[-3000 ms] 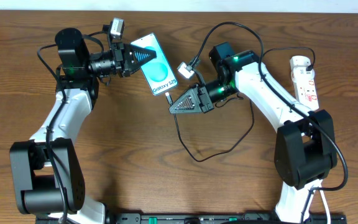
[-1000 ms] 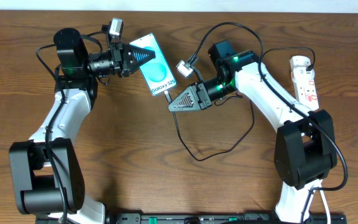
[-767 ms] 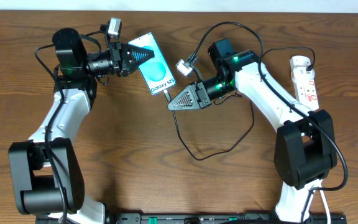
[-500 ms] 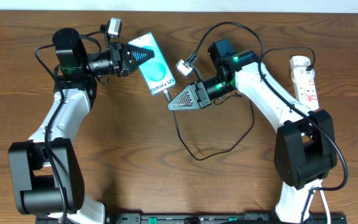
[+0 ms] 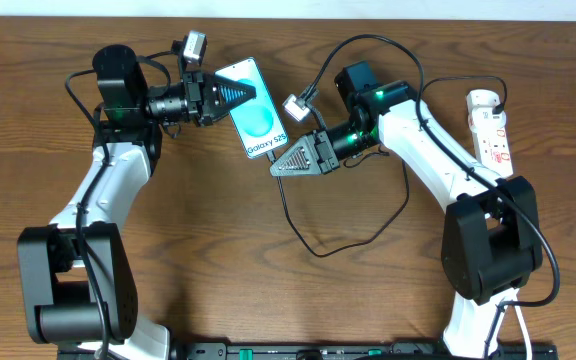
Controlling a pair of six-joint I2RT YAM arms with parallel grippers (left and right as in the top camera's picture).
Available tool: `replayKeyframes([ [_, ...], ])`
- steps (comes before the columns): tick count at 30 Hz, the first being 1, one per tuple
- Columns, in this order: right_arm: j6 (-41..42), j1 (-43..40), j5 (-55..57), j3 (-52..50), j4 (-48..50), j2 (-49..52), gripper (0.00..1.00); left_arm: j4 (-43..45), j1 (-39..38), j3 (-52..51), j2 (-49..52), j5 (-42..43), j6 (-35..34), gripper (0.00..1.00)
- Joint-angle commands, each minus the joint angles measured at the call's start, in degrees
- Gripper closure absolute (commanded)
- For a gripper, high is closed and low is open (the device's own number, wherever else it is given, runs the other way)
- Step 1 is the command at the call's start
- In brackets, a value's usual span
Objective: Plug charger to phone and switch on socket
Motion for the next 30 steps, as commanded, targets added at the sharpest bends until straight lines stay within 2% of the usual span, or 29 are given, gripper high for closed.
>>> replayKeyframes([
  [1, 0.2, -0.2, -1.8, 1.0, 0.0, 0.1, 0.99, 0.3, 0.2, 0.5, 0.1, 0.7, 1.2, 0.93],
  [9, 0.2, -0.1, -1.8, 1.0, -0.7, 0.1, 0.99, 0.3, 2.6, 0.5, 0.1, -0.4, 1.1, 0.93],
  [30, 0.2, 0.2, -1.8, 1.0, -0.4, 0.1, 0.99, 0.3, 2.6, 0.5, 0.1, -1.9, 1.2, 0.93],
])
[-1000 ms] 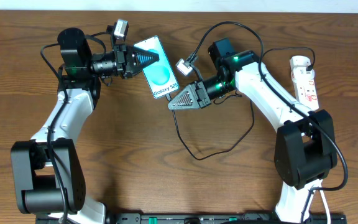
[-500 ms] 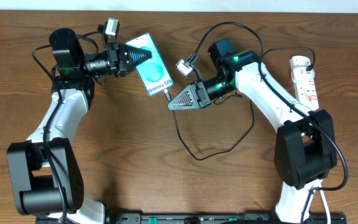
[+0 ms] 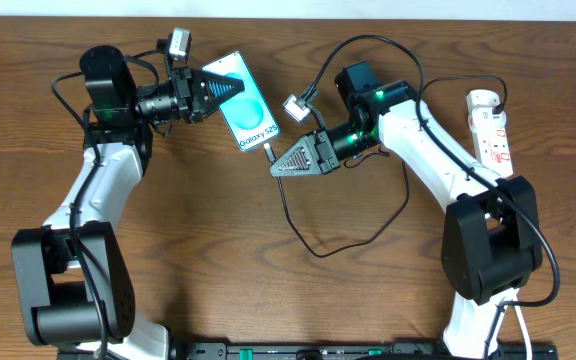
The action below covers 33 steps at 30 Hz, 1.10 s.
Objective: Plug charger to phone and switch on socket
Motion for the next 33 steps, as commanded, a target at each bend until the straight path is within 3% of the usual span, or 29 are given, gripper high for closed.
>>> replayKeyframes([
  [1, 0.1, 0.2, -1.7, 1.0, 0.0, 0.1, 0.99, 0.4, 0.1, 0.5, 0.1, 0.1, 1.0, 0.93],
  [33, 0.1, 0.2, -1.1, 1.0, 0.2, 0.1, 0.99, -2.2, -1.2, 0.5, 0.1, -0.5, 2.0, 0.93],
])
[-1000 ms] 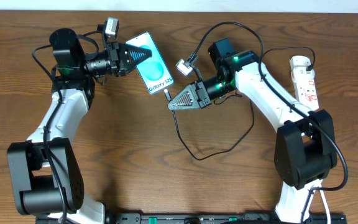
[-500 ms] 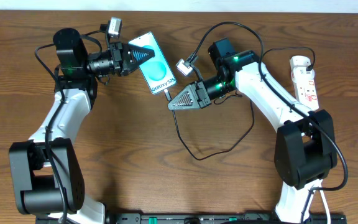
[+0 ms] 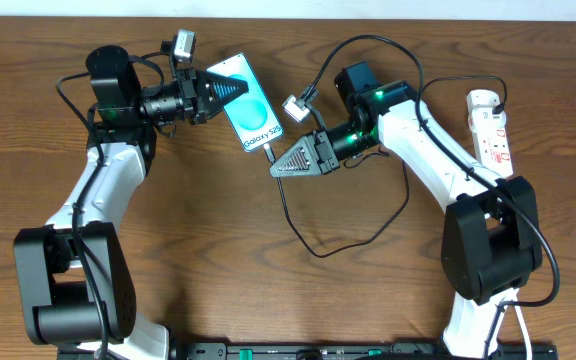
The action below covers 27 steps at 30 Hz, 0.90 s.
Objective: Plug charger to phone and switch on socket
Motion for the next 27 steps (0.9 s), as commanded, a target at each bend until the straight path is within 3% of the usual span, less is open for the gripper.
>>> replayKeyframes([
  [1, 0.1, 0.2, -1.1, 1.0, 0.1, 0.1, 0.99, 0.2, -0.1, 0.5, 0.1, 1.0, 0.5, 0.93],
  [27, 2.1, 0.2, -0.5, 1.0, 0.2, 0.1, 0.99, 0.3, -0.1, 0.5, 0.1, 1.0, 0.6, 0.92],
])
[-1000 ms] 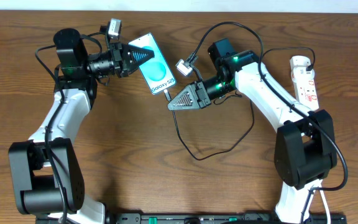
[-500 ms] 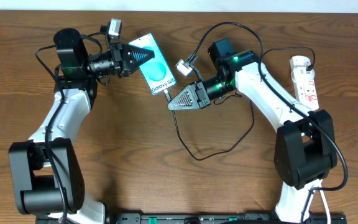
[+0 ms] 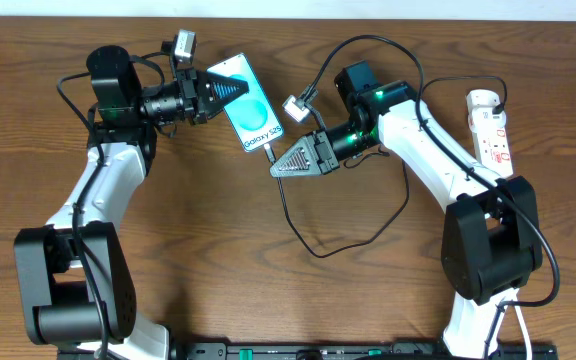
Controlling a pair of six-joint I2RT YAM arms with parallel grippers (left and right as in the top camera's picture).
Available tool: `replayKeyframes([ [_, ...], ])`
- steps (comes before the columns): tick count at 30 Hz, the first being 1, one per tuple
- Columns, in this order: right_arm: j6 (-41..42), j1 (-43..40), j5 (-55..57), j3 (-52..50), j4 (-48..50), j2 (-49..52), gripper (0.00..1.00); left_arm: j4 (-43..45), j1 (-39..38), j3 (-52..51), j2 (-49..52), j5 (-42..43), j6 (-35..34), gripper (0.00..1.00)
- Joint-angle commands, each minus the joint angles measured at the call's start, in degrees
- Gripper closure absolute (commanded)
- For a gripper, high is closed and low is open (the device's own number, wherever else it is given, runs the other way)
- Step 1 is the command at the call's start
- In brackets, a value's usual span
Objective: Plug charger to phone and switch on socket
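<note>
The phone (image 3: 256, 115) lies tilted at the table's upper middle, its lit screen reading Galaxy S25. My left gripper (image 3: 236, 90) is shut on the phone's upper left edge. From the right, my right gripper (image 3: 276, 168) is shut on the charger plug (image 3: 268, 151), which touches the phone's lower end. Whether the plug is seated cannot be told. The black cable (image 3: 318, 248) loops down and back up toward the white socket strip (image 3: 490, 125) at the far right.
The cable's loop lies on the brown table (image 3: 218, 260) below the right arm. Another stretch of cable arcs over the right arm's elbow (image 3: 368, 45). The arm bases stand at the lower left and lower right.
At first the phone's lower end lay close to the right gripper's tip. A second later the left gripper and phone were further left, with a gap to the plug. Then the phone was back to the right with its lower end at the plug, and it stays there.
</note>
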Motion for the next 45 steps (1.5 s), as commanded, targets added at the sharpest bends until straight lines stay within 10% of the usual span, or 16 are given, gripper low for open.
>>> replayKeyframes([
  [1, 1.8, 0.2, -1.3, 1.0, 0.1, 0.1, 0.99, 0.3, -0.1, 0.5, 0.1, 1.0, 0.6, 0.93],
  [45, 8.6, 0.2, -1.8, 1.0, 4.8, 0.1, 0.99, 0.3, -0.1, 0.5, 0.1, 5.9, 1.7, 0.93],
])
